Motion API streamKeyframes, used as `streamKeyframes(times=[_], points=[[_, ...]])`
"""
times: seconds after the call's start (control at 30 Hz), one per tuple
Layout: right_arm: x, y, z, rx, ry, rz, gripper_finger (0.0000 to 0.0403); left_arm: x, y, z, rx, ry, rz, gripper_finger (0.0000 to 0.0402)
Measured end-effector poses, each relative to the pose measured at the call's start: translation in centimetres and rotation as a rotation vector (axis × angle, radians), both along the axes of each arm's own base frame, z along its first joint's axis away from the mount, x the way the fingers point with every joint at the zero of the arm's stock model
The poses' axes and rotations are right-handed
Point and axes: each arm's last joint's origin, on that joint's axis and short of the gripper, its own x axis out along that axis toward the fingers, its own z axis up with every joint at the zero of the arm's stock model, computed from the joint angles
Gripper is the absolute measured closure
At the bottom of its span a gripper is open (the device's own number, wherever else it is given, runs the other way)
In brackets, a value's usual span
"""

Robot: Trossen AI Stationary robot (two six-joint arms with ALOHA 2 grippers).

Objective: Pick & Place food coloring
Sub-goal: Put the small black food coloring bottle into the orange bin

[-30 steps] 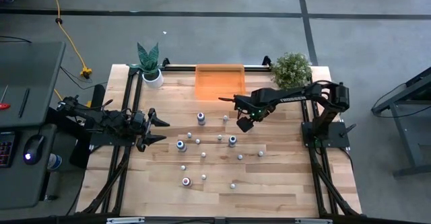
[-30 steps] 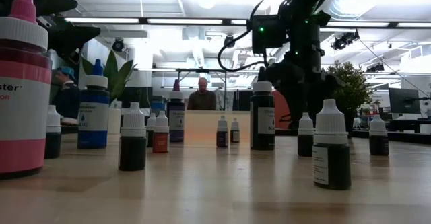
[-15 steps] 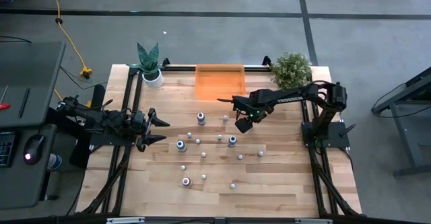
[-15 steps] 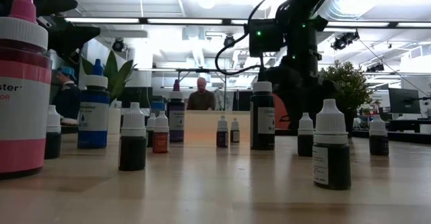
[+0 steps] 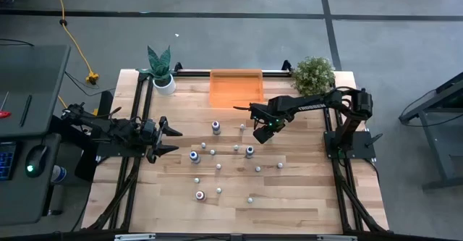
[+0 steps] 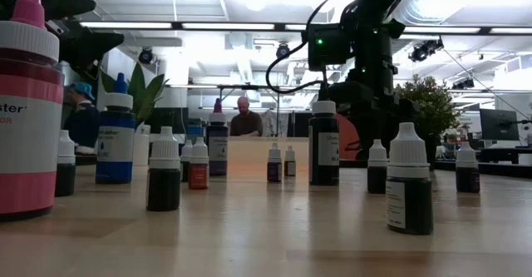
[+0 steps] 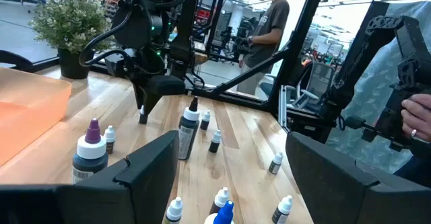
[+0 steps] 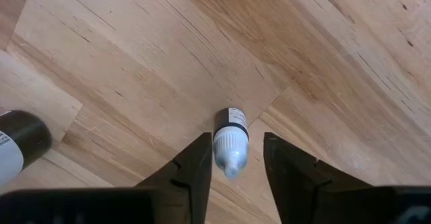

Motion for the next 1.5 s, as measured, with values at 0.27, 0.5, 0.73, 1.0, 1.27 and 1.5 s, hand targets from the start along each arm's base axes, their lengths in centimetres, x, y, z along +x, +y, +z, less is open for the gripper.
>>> streamKeyframes(times=[0.27,0.5,0.73,1.0,1.27,1.5], points=[[0.0,0.0,0.0,-0.001,-0.001,0.016,0.0326,0.0,0.0,0.0,0.000,0.000,0.000,0.0130],[0.0,0.0,0.1,0.012,-0.005,0.026,0.0347,0.0,0.0,0.0,0.000,0.000,0.000,0.0130],[0.0,0.1,1.2,0.020,-0.029,0.030,0.0342,0.0,0.0,0.0,0.000,0.000,0.000,0.0130],[0.6,0.0,4.7,-0.001,-0.115,0.048,0.0346,0.0,0.0,0.0,0.000,0.000,0.000,0.0130],[2.2,-0.4,9.8,-0.063,-0.282,0.093,0.0344,0.0,0.0,0.0,0.000,0.000,0.000,0.0130],[3.3,-0.8,14.0,-0.138,-0.417,0.130,0.0342,0.0,0.0,0.0,0.000,0.000,0.000,0.0130]])
